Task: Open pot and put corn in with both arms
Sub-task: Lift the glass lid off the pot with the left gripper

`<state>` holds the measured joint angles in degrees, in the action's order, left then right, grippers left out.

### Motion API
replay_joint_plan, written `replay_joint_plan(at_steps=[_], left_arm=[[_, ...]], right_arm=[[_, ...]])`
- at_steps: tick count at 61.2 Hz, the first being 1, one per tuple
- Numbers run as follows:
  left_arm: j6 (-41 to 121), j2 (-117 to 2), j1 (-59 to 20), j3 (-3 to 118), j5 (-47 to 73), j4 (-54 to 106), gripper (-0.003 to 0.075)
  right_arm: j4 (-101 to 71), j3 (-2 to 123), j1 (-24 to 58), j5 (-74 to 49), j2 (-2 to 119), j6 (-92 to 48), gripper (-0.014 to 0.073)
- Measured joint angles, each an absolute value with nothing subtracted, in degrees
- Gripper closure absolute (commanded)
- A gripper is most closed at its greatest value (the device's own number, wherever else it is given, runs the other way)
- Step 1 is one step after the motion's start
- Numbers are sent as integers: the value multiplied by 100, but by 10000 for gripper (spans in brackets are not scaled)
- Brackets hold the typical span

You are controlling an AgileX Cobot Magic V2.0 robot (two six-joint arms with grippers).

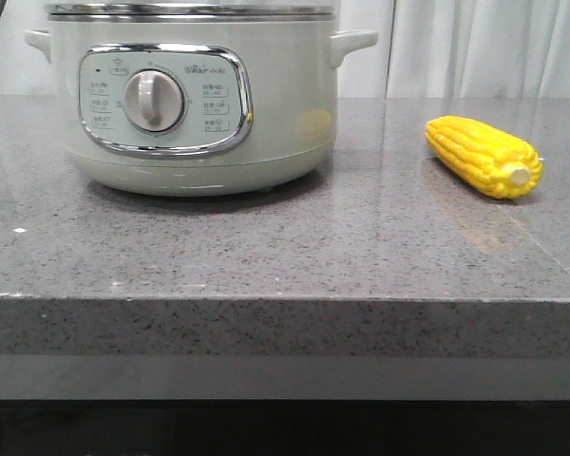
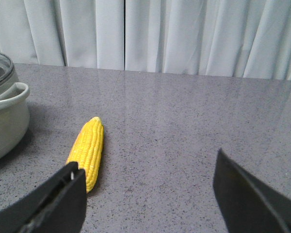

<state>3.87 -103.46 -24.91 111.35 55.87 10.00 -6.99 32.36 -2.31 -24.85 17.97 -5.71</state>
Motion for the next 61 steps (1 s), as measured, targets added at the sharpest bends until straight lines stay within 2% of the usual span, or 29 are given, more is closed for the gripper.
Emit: replay_joint_plan(at_steps=[6, 17, 23, 32, 61], left_arm=[[387, -10346, -2491, 11135, 5587, 976, 142], [387, -10346, -2491, 11135, 5587, 802, 316], [387, -10346, -2491, 11135, 5587, 761, 355], [387, -10346, -2500, 11135, 5587, 761, 375], [387, -10346, -2500, 11135, 5587, 761, 375]], right_arm=[[-699, 3236, -231, -2485, 1797, -571, 34], [-699, 3236, -231, -2485, 1797, -571, 34], [-699, 3236, -231, -2485, 1797, -571, 34], [-699, 3236, -231, -2485, 1797, -571, 34], [-699, 3236, -231, -2485, 1797, -571, 34]])
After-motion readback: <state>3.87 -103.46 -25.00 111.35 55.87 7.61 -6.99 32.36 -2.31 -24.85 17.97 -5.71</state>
